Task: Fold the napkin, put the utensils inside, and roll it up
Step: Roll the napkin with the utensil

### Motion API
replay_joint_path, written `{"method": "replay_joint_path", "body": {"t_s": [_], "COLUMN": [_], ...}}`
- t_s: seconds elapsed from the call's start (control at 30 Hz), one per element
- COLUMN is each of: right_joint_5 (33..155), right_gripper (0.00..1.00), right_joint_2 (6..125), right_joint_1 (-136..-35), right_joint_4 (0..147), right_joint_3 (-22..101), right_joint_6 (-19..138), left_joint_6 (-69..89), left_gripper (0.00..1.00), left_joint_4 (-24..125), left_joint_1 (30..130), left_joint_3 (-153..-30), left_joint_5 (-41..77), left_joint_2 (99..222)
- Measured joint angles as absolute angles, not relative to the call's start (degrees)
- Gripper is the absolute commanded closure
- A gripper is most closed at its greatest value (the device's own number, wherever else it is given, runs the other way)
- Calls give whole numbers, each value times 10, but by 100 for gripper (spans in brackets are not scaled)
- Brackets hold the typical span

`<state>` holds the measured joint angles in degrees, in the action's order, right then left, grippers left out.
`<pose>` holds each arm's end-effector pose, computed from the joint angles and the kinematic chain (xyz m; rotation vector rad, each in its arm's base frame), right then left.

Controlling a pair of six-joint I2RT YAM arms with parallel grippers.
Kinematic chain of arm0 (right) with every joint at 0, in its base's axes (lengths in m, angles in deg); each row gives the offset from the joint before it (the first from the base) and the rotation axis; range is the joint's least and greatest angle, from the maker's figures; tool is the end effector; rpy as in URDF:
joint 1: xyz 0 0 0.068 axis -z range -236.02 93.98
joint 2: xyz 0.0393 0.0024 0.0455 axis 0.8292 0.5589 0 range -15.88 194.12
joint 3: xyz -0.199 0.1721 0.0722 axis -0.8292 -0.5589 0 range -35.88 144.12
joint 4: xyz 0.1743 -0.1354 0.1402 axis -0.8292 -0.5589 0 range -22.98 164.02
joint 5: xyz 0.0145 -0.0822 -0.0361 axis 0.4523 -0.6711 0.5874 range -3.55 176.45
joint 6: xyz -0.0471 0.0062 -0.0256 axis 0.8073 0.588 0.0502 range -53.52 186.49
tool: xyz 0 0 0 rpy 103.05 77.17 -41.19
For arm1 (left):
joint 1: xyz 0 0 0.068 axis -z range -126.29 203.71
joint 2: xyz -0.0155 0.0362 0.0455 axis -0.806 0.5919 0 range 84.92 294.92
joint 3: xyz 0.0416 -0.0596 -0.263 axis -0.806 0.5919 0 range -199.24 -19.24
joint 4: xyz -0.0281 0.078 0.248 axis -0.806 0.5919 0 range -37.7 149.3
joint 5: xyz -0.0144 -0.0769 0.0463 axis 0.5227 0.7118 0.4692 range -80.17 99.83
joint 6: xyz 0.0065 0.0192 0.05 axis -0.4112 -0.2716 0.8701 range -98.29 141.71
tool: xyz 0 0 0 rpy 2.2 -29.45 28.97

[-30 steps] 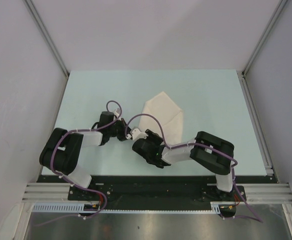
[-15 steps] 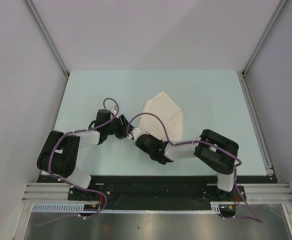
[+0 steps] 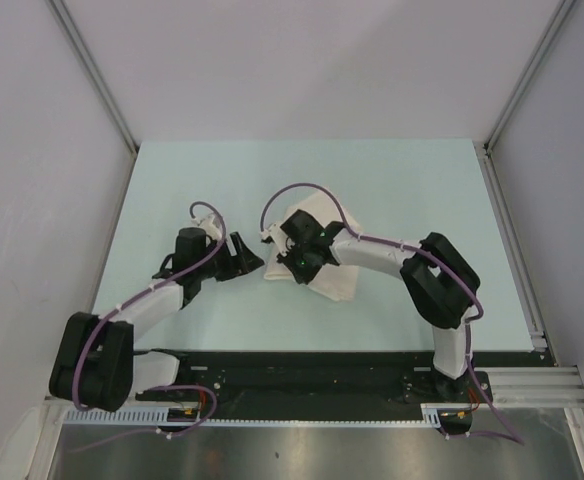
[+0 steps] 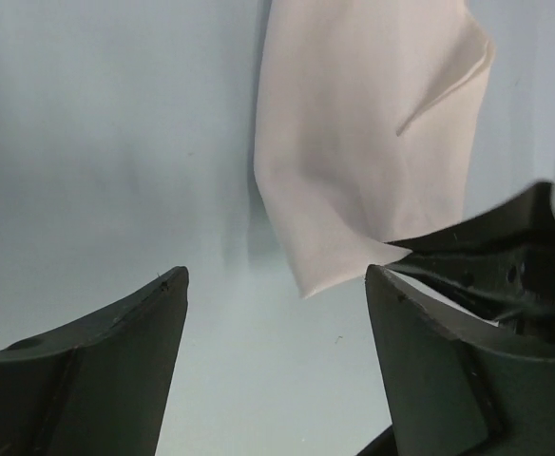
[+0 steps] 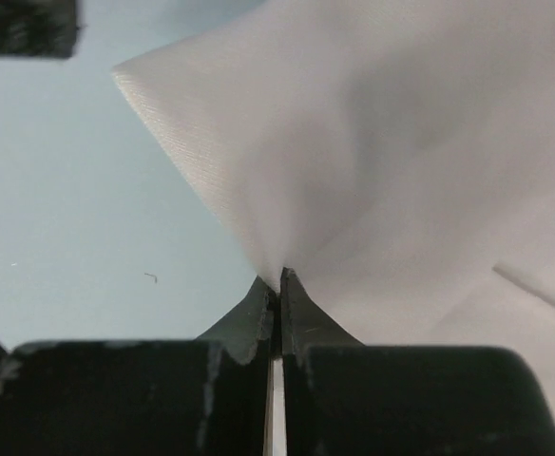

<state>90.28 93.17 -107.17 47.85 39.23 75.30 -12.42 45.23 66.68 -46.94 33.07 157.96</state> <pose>0.2474 0.3111 0.1810 -1.3492 2.2910 0.3393 0.2324 -0.0679 0.1679 -0.1982 2.3204 -0.8857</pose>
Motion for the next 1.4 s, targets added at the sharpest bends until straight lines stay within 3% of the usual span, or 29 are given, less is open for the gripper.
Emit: {"method": "replay_joint_path", "body": {"t_s": [0.2,0.47,0.83,1.0,1.27,1.4], "right_joint_5": [1065,1246,1341,1349,1357,1361], "right_gripper": [100,100,100,100,100,100], "right_joint_2": [1003,1112,1158,1164,1170,1174], "right_joint_1": [-1007,-937,-902,-899,-897,-895], "right_joint_4": [381,286,254,250,244,241], "right_joint_3": [487,582,607,611,616,618], "right_joint_6": [756,765,763,762,760,760], "left_joint_6": [-67,-9,25,27,27,28], "left_gripper": [17,17,21,28,50,53], "left_joint_4": [456,431,423,413,403,399], "left_joint_1": [687,756,792,797,799,799], "left_joint_3": [-456,-455,-483,-494,-513,-521], "left_joint_5": [310,305,276,268,251,252], "left_joint_2": [1506,1525,1612,1634,1658,1671]}}
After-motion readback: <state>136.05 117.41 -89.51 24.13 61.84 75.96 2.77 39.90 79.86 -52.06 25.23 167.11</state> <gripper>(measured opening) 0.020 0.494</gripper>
